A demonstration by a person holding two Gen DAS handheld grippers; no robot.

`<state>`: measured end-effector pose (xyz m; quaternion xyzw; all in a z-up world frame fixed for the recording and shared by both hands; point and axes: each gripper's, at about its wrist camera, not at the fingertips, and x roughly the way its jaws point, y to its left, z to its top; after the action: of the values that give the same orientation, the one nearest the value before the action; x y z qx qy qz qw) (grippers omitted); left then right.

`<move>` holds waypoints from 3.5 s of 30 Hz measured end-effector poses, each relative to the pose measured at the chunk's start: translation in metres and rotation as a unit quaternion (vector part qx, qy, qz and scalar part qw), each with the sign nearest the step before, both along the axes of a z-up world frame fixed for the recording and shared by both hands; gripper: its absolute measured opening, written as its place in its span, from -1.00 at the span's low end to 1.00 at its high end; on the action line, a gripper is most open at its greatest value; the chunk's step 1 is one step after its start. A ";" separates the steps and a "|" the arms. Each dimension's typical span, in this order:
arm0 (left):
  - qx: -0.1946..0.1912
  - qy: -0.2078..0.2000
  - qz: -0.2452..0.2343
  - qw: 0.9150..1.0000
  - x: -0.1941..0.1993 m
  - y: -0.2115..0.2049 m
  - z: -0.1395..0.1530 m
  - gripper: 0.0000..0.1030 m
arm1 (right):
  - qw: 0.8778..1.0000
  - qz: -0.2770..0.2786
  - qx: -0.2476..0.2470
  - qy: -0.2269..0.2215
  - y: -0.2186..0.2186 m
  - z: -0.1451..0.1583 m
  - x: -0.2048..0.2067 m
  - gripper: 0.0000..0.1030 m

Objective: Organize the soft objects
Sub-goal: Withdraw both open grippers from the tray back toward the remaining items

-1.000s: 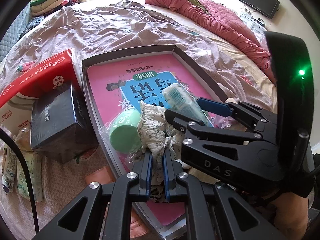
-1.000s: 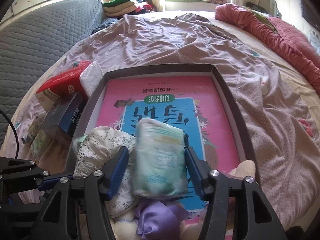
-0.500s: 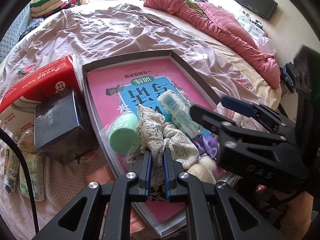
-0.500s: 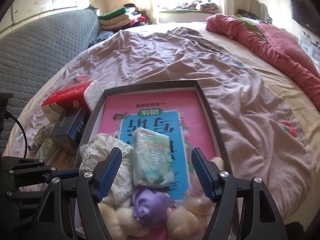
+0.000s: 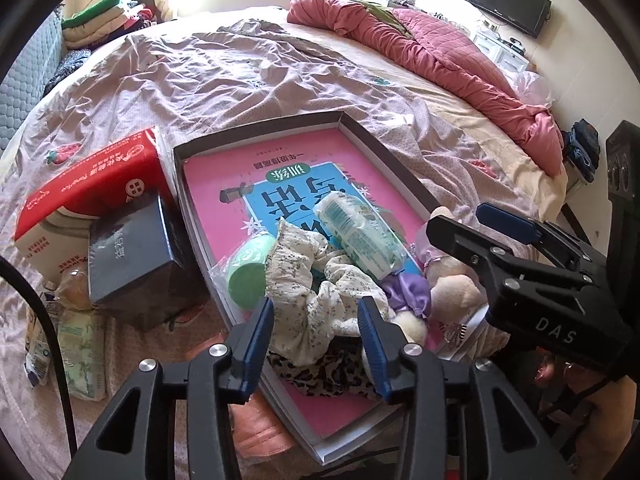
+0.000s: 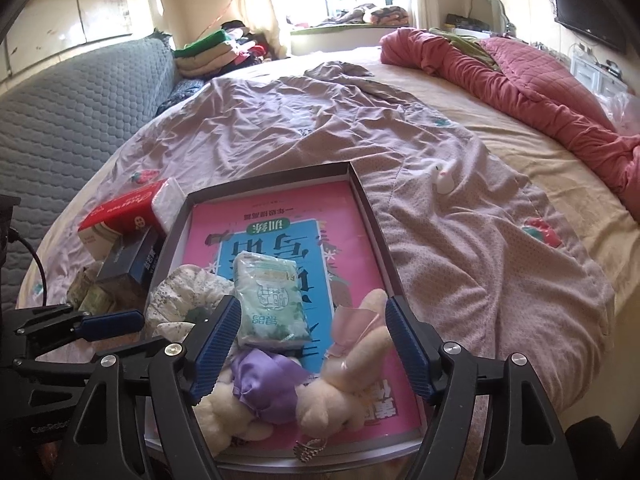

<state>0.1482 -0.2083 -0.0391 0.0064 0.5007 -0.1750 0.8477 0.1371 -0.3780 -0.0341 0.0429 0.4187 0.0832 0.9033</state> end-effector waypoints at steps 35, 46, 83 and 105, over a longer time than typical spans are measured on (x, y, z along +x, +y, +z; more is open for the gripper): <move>0.035 -0.086 0.064 0.994 -0.057 0.040 0.082 0.58 | 0.996 0.025 0.008 -0.082 0.031 0.079 -0.051 0.58; 0.034 -0.095 0.088 0.991 -0.077 0.072 0.101 0.58 | 0.995 0.044 -0.005 -0.092 0.051 0.099 -0.068 0.59; 0.035 -0.076 0.203 0.976 -0.105 0.211 0.089 0.58 | 0.985 0.154 -0.045 -0.068 0.153 0.082 -0.088 0.59; 0.013 -0.026 0.196 0.980 -0.097 0.218 0.029 0.58 | 0.970 0.212 -0.120 0.007 0.209 0.008 -0.081 0.59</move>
<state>0.0507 0.0095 -0.0104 -0.0763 0.4726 0.0017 0.8780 0.0562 -0.1688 -0.0260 -0.1553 0.4316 0.2218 0.8605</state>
